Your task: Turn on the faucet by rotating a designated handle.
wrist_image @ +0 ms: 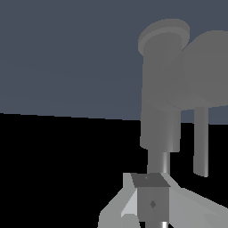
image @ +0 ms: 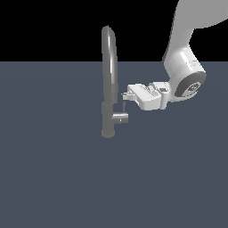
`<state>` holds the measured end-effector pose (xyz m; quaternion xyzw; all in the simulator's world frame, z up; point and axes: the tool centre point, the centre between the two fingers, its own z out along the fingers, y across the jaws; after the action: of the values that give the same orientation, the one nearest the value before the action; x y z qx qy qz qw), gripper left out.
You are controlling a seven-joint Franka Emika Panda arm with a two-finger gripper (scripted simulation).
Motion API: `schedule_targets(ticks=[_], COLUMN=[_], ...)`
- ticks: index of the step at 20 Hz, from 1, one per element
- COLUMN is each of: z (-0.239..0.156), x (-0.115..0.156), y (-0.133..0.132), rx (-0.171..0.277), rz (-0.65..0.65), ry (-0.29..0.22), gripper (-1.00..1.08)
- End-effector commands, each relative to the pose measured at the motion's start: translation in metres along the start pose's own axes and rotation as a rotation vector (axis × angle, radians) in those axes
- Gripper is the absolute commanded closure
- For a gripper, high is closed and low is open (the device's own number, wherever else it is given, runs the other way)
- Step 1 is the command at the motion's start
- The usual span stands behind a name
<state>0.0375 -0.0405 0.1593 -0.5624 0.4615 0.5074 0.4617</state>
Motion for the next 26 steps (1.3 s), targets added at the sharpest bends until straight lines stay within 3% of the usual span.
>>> schedule_targets(ticks=[1, 7, 26], z=[0.003, 0.006, 0.008], x=[0.01, 0.022, 0.012], y=[-0.001, -0.001, 0.026], rx=[0.027, 0.053, 0.056], rz=[0.025, 0.052, 0.052], ry=[-0.028, -0.057, -0.055], gripper=[1.08, 1.08, 1.08])
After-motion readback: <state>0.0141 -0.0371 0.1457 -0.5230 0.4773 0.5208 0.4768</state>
